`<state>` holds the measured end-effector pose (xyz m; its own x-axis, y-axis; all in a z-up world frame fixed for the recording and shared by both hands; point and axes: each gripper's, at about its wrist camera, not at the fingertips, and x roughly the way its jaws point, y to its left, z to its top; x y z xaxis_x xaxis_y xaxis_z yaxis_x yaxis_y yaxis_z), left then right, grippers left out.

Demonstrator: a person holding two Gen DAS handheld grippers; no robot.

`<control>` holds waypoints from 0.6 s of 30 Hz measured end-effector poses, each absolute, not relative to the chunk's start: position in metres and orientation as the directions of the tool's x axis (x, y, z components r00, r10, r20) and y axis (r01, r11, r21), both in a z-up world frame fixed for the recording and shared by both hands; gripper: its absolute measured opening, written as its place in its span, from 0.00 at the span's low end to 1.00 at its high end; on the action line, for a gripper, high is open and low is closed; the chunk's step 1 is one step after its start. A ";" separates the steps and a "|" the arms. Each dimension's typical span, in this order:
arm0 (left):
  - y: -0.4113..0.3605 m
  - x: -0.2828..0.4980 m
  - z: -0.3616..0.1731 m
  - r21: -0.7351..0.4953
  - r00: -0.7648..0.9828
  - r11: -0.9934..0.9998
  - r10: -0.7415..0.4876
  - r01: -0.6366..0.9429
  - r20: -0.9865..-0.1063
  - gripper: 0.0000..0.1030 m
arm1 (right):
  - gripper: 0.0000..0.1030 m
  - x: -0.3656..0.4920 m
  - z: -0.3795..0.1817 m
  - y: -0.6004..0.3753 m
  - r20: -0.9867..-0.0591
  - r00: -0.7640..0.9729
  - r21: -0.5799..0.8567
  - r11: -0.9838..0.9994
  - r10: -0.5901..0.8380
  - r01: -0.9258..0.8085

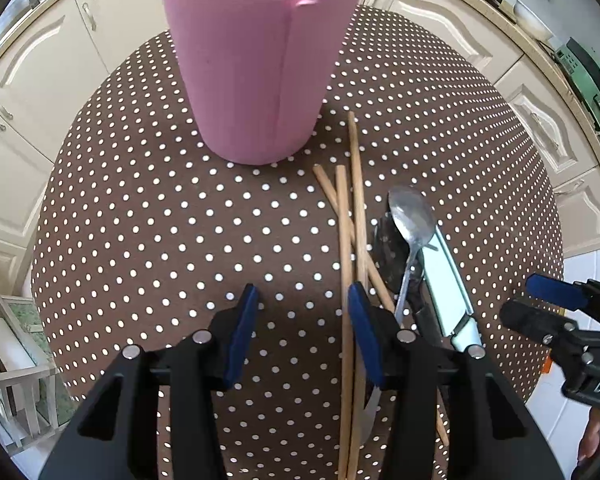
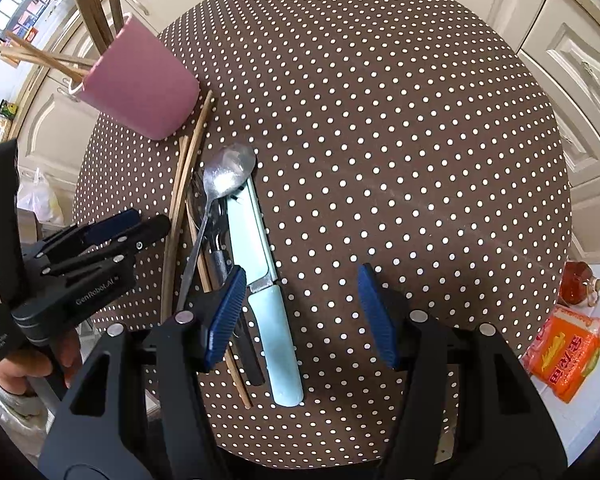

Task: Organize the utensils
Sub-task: 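Grasp a wooden chopstick with the left tool while the right tool grasps the light blue knife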

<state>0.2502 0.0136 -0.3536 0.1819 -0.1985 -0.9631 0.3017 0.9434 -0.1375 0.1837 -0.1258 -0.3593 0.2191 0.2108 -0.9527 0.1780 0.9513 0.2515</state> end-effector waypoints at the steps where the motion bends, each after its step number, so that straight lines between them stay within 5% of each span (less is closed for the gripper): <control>1: 0.012 0.250 -0.354 -0.128 0.183 0.943 -0.190 0.306 -0.965 0.45 | 0.56 0.184 -0.360 -0.126 -0.953 0.217 0.252 0.952 0.212 0.177; 12: -0.008 0.263 -0.360 -0.091 0.151 0.942 -0.147 0.324 -0.977 0.43 | 0.56 0.184 -0.366 -0.125 -0.959 0.194 0.242 0.956 0.209 0.166; 18: -0.005 0.276 -0.365 -0.081 0.147 0.953 -0.129 0.293 -0.981 0.08 | 0.56 0.187 -0.374 -0.114 -0.966 0.171 0.216 0.969 0.194 0.120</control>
<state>0.2761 -0.0049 -0.3649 0.1470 -0.1290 -0.9807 0.2928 0.9527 -0.0815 0.1873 -0.1136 -0.3742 0.1710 0.1945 -0.9659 0.1199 0.9689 0.2163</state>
